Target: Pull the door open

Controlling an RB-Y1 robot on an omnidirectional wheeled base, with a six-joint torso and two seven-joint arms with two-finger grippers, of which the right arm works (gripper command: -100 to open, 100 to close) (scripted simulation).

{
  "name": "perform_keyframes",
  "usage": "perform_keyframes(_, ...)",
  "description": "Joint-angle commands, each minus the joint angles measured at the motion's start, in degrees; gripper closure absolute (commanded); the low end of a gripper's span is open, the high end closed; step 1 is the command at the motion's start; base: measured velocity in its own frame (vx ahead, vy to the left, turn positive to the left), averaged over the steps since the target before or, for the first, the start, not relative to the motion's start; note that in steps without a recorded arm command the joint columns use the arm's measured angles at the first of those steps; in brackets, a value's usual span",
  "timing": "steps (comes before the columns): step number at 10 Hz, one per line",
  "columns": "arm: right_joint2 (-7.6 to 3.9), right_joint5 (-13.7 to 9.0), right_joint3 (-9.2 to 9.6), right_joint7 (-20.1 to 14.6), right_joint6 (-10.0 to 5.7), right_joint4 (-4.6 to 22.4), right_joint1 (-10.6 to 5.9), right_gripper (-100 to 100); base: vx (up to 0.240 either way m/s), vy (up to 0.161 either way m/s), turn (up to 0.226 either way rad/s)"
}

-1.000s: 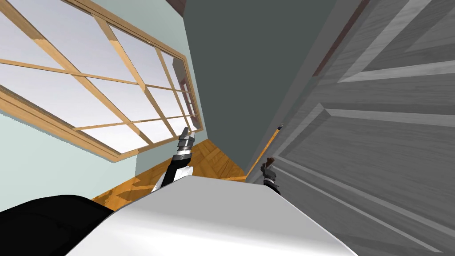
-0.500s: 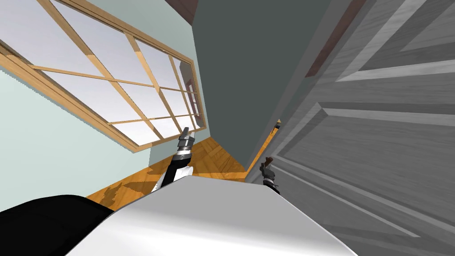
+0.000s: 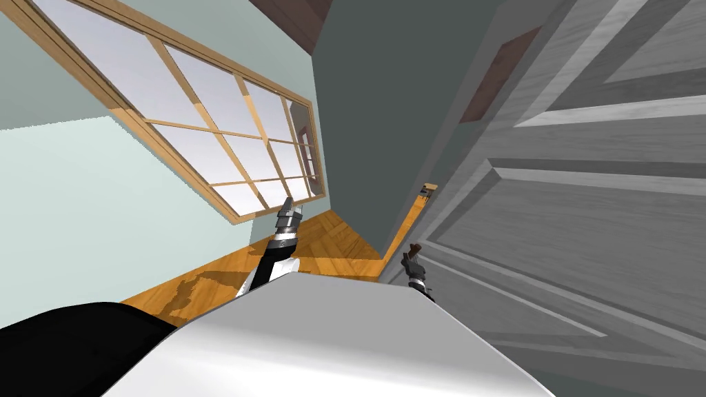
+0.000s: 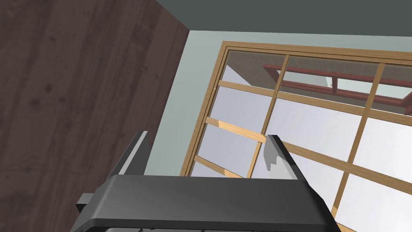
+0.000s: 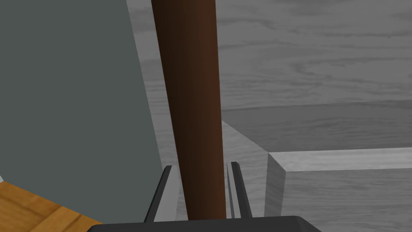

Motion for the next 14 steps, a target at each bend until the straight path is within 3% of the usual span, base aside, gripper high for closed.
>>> perform_keyframes(1, 0.0, 0.0, 0.0, 0.0, 0.0, 0.0, 0.0, 100, -0.116, 0.009, 0.02)
perform_keyframes(7, -3.61, 2.6, 5.22, -4.5, -2.43, -1.3, 2.4, 100, -0.247, -0.017, 0.112)
perform_keyframes(9, -3.77, 2.6, 5.29, -4.5, -2.45, -1.5, 2.45, 100, -0.185, -0.02, 0.056)
perform_keyframes(10, -4.58, 3.2, 6.67, -5.6, -3.44, -1.5, 3.2, 100, -0.153, -0.011, 0.123)
perform_keyframes(14, -6.68, 4.4, 9.22, -8.0, -5.91, -1.5, 4.52, 100, -0.23, -0.044, 0.125)
